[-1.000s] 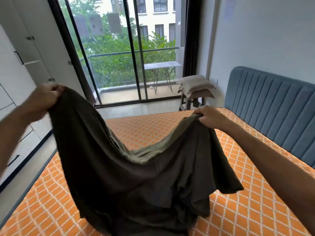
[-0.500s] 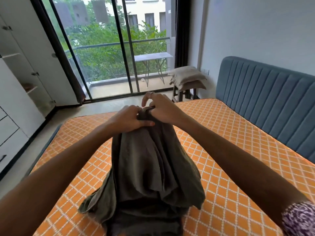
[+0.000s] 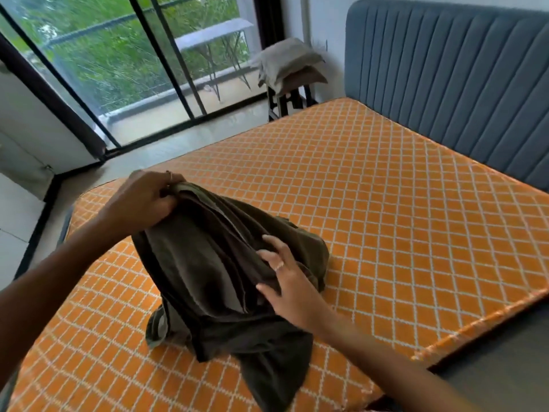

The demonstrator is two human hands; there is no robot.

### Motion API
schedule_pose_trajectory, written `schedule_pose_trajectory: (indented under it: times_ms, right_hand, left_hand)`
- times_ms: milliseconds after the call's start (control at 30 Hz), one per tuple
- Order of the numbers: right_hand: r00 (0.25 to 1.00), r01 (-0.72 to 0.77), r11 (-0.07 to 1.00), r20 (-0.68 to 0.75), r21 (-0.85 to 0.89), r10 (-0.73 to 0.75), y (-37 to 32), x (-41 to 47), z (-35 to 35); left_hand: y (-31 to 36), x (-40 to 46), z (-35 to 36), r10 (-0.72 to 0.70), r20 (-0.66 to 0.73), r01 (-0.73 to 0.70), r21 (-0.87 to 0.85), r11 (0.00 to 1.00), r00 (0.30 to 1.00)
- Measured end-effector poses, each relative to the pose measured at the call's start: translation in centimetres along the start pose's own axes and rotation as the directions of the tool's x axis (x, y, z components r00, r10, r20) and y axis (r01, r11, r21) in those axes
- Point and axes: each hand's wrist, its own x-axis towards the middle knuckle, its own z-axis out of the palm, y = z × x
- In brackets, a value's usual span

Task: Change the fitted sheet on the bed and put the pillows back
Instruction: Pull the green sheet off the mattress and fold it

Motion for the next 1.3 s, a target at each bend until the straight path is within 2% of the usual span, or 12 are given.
schedule_pose_trajectory:
  times_ms: [167, 233, 433, 567, 767, 833, 933, 1033, 1067, 1133, 1233, 1300]
  right_hand:
    - [0.957, -0.026, 0.998, -0.287, 0.05, 0.039, -1.2, -2.7, 2.6]
    - [0.95, -0.047, 0.995, -0.303, 0.091, 0.073, -1.4, -3.1, 3.1]
    - [0.962, -0.222, 0.97, -0.136, 0.103, 0.235, 0.8, -3.8, 3.1]
    - [0.969, -0.243, 0.963, 0.008, -0.12, 0.246, 2.5, -4.6, 3.0]
    - [0.967, -0.248, 0.947, 0.007, -0.204, 0.254, 4.1, -4.0, 2.2]
    - [0.976, -0.191, 0.957, 0.064, -0.218, 0.209, 4.0, -3.5, 1.7]
    - [0.991, -0.004, 0.98, 0.13, -0.201, 0.03, 2.5, -3.9, 1.7]
    - [0.954, 0.161, 0.978, 0.276, -0.135, -0.119, -0.8, -5.4, 2.3]
    - [0.927, 0.138, 0.988, 0.361, -0.067, -0.105, -1.9, -5.7, 2.4]
    - [0.868, -0.056, 0.996, 0.496, 0.064, 0.016, -2.9, -5.9, 2.6]
    - [0.844, -0.355, 0.932, 0.453, 0.071, 0.287, -1.9, -5.3, 2.6]
    - [0.862, -0.357, 0.933, 0.366, -0.051, 0.35, -0.3, -4.0, 2.0]
  left_hand:
    - [0.6, 0.3, 0.4, 0.012, -0.037, -0.012, 0.007, 1.0, 0.999]
    - [1.0, 0.2, 0.3, 0.007, -0.052, -0.005, 0.029, 1.0, 0.999]
    - [1.2, -0.1, -0.4, -0.062, -0.132, 0.066, 0.03, 0.997, 0.989]
    - [1.9, 0.3, -2.2, -0.152, -0.257, 0.158, 0.002, 0.987, 0.954]
    - [0.7, 1.8, -6.9, -0.279, -0.457, 0.297, -0.034, 0.954, 0.844]
    - [-0.3, 2.6, -8.5, -0.346, -0.469, 0.37, -0.044, 0.928, 0.813]
    - [-2.8, 3.9, -10.4, -0.427, -0.584, 0.422, -0.154, 0.893, 0.691]
    - [-7.2, 4.7, -11.6, -0.38, -0.649, 0.41, -0.114, 0.905, 0.658]
    - [-8.1, 4.8, -11.9, -0.391, -0.675, 0.417, -0.134, 0.899, 0.626]
    - [-8.9, 4.3, -12.5, -0.429, -0.699, 0.418, -0.202, 0.886, 0.572]
    - [-6.5, 2.8, -12.7, -0.461, -0.676, 0.454, -0.205, 0.867, 0.575]
    - [-1.2, 1.5, -12.5, -0.486, -0.648, 0.477, -0.21, 0.854, 0.586]
